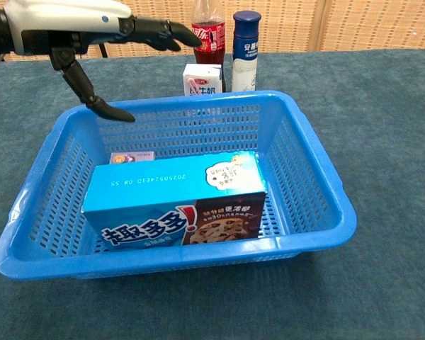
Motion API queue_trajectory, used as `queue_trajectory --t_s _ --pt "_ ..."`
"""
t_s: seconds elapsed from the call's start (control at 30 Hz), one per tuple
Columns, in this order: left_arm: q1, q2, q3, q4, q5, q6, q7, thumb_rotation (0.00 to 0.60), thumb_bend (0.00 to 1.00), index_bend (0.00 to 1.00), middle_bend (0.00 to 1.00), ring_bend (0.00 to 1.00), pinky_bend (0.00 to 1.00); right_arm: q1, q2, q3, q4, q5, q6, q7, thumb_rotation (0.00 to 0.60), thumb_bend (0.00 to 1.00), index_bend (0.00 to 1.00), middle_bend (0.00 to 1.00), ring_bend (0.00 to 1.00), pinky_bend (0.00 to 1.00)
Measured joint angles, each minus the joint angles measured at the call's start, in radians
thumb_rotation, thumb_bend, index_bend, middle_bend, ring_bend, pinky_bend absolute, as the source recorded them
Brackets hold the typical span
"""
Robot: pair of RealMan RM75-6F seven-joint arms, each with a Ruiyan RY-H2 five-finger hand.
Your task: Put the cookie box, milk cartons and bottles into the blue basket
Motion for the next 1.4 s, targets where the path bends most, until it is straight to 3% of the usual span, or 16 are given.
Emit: queue_trajectory --t_s 0.23,0.43,0.5,0.6,0.7,0.97,1.17,1.4 --pt "-0.002 -0.033 -0.051 0.073 -0.116 -0.024 0.015 0.6 0.22 0.0 0.0 0.0 0.01 0.002 -0.004 -0.003 -0.001 -0.002 -0.003 -0.008 0.6 0.0 0.0 0.0 0.0 0.0" --pt "-0.054 -0.114 -0.12 0.173 -0.285 -0.14 0.051 0.6 0.22 0.0 0.0 0.0 0.02 0.003 -0.006 -0.001 0.0 0.006 -0.006 -0.013 0.6 0.0 0.0 0.0 0.0 0.0" --pt "-0.083 -0.152 -0.147 0.218 -0.352 -0.193 0.073 0.6 0.22 0.0 0.0 0.0 0.06 0.004 -0.007 0.0 0.003 0.009 -0.01 -0.014 0.6 0.0 0.0 0.0 0.0 0.0" --pt "-0.117 -0.203 -0.184 0.27 -0.431 -0.235 0.121 0.6 0.22 0.03 0.05 0.05 0.23 0.005 -0.008 0.001 0.007 0.013 -0.014 -0.012 0.6 0.0 0.0 0.0 0.0 0.0" --pt "-0.139 -0.243 -0.206 0.302 -0.493 -0.244 0.188 0.6 0.22 0.1 0.11 0.11 0.29 0.005 -0.008 0.003 0.009 0.016 -0.014 -0.01 0.6 0.0 0.0 0.0 0.0 0.0" --pt "-0.19 -0.315 -0.221 0.346 -0.654 -0.268 0.387 0.6 0.22 0.22 0.16 0.16 0.31 0.003 -0.005 0.005 0.01 0.021 -0.013 -0.003 0.6 0.0 0.0 0.0 0.0 0.0" --pt "-0.21 -0.354 -0.21 0.369 -0.744 -0.263 0.511 0.6 0.22 0.22 0.18 0.16 0.31 0.001 -0.003 0.007 0.011 0.023 -0.012 0.002 0.6 0.0 0.0 0.0 0.0 0.0" --pt "-0.237 -0.4 -0.208 0.416 -0.804 -0.278 0.572 0.6 0.22 0.22 0.18 0.15 0.31 0.003 -0.004 0.006 0.012 0.024 -0.014 0.002 0.6 0.0 0.0 0.0 0.0 0.0"
